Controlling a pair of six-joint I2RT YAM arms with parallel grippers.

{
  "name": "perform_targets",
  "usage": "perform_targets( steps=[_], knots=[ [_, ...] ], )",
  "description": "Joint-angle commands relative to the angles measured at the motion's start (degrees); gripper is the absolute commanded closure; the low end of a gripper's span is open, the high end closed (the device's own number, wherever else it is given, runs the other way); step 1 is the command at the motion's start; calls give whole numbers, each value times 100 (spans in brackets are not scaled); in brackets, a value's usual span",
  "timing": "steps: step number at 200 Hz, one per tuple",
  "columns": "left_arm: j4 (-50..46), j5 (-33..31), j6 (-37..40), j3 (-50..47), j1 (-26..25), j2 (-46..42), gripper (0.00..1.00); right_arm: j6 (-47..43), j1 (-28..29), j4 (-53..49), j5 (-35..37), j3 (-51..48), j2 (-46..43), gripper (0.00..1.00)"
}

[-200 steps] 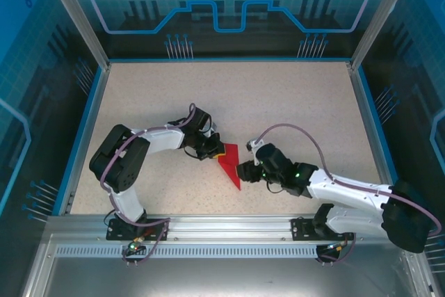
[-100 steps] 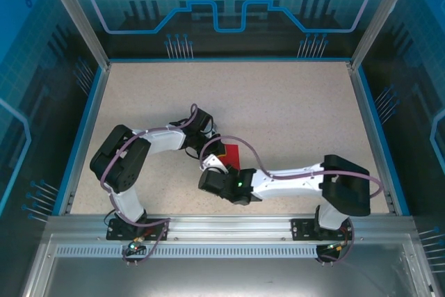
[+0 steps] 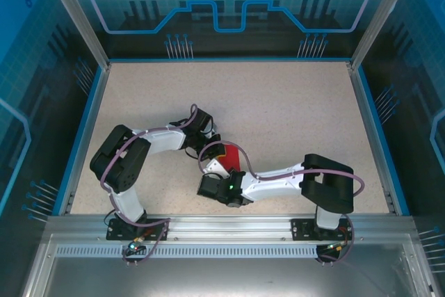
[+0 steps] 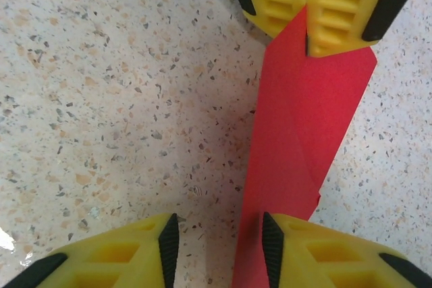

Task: Fold a paper plane with a square sheet of paper (pick it up from the middle)
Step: Fold the wing for the fifth time at the center of the table.

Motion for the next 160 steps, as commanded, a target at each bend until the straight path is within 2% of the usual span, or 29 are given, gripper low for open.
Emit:
perform_targets(
  steps=[1,70,152,160],
  knots=[
    [-227,-51,6,135,-38,-110,100,156,-5,-129,213,170,53,65],
    [-298,-30,67,204,-35,-66,100,199,-102,-142,259,162,136,83],
    [-421,-38,126,302,-33,-50,100,287,-159,-26,209,26,51,95],
    [-455,-59,129,311,-29,-56,98,283,-171,54,149,-32,9,96]
  ],
)
